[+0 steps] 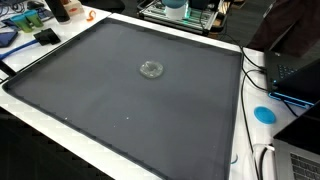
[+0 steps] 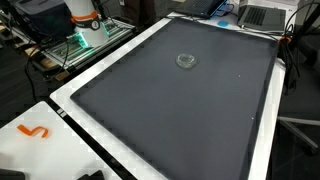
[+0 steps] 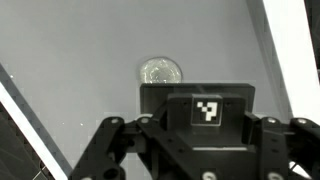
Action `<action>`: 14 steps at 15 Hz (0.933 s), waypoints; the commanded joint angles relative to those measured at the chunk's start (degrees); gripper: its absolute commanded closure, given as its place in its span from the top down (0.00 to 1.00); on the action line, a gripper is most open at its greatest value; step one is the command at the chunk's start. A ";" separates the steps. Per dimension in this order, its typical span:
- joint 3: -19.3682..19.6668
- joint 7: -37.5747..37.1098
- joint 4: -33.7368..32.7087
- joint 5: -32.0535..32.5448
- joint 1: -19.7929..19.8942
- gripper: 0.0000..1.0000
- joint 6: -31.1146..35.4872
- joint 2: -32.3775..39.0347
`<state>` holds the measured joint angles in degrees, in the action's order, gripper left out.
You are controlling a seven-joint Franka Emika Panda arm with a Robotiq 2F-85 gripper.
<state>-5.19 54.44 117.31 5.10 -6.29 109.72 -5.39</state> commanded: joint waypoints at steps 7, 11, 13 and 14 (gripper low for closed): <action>1.26 0.78 1.55 3.35 1.33 0.28 3.92 7.90; 1.37 0.07 1.84 6.53 2.33 0.28 8.77 17.05; 1.16 -1.62 1.45 9.40 2.08 0.28 10.43 20.97; 1.10 -2.55 1.33 10.92 1.81 0.28 11.09 22.48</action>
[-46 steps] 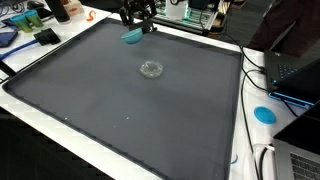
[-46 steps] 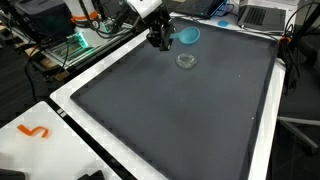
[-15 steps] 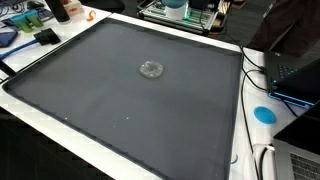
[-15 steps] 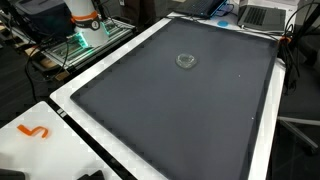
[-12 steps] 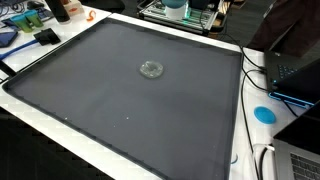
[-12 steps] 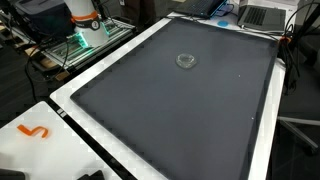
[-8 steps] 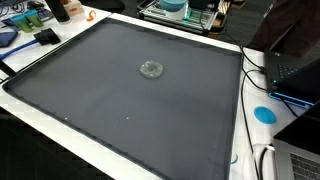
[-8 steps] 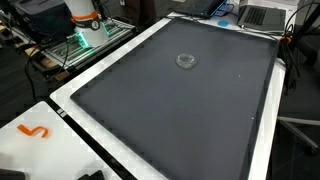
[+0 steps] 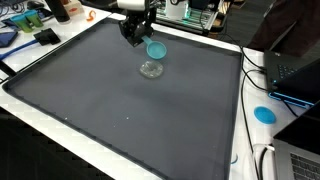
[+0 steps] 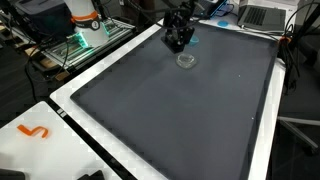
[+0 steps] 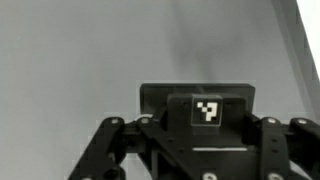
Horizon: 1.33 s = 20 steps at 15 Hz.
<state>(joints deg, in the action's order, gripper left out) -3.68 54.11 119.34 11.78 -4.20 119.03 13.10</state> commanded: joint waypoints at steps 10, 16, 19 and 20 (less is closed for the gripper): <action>-1.32 -4.31 -0.97 7.70 -0.17 0.28 5.93 7.58; -1.01 -5.71 -2.41 8.25 -0.66 0.28 5.98 10.23; -0.69 -7.62 -3.33 10.32 -1.67 0.28 4.74 11.40; -0.51 -8.71 -3.66 11.56 -2.16 0.28 4.22 11.85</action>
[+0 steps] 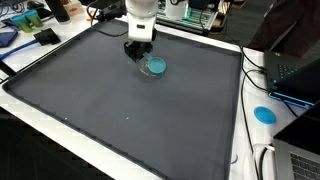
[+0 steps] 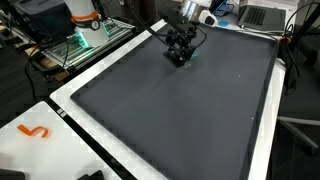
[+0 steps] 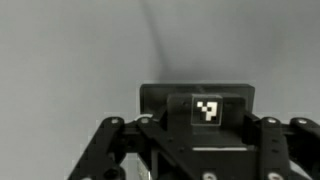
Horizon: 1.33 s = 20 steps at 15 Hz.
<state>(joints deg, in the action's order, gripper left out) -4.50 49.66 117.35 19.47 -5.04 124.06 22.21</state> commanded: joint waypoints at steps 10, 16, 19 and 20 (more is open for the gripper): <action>0.07 -7.85 -3.99 9.91 -3.22 0.28 -7.79 6.08; -0.75 -6.53 -4.43 8.49 -2.36 0.28 -4.69 7.92; -0.53 -6.89 -4.38 9.18 -2.63 0.28 -5.20 7.67; -0.26 -7.12 -4.38 9.50 -2.67 0.28 -5.75 7.67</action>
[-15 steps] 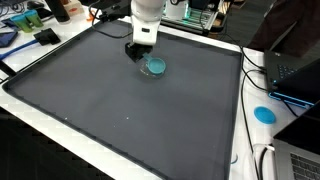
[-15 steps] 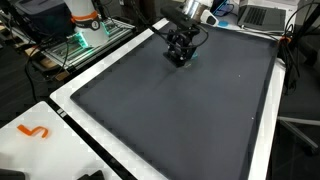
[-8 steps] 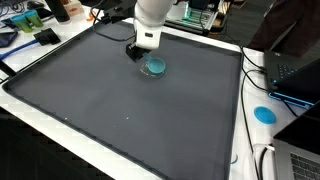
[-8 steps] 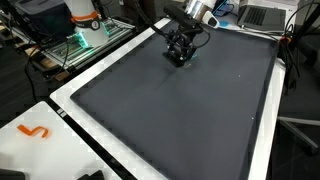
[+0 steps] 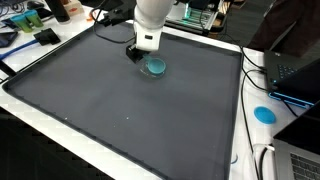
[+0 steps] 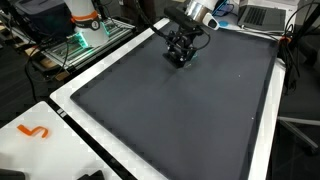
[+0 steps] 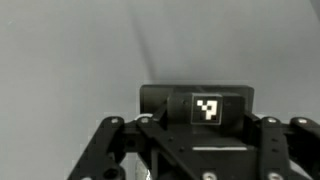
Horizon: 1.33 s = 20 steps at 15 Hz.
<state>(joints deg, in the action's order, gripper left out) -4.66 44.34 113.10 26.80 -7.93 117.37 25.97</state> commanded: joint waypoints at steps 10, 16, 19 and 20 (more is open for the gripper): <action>-0.64 -0.91 -0.64 1.57 0.23 0.28 0.14 4.48; 0.39 -1.49 -0.34 1.83 0.95 0.28 -0.63 4.29; -0.16 -0.96 -0.64 1.41 0.78 0.28 -0.59 4.43; -0.40 -0.84 -0.70 1.43 0.58 0.28 -0.54 4.42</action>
<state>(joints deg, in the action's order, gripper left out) -4.72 44.56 112.61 26.80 -7.50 116.97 26.68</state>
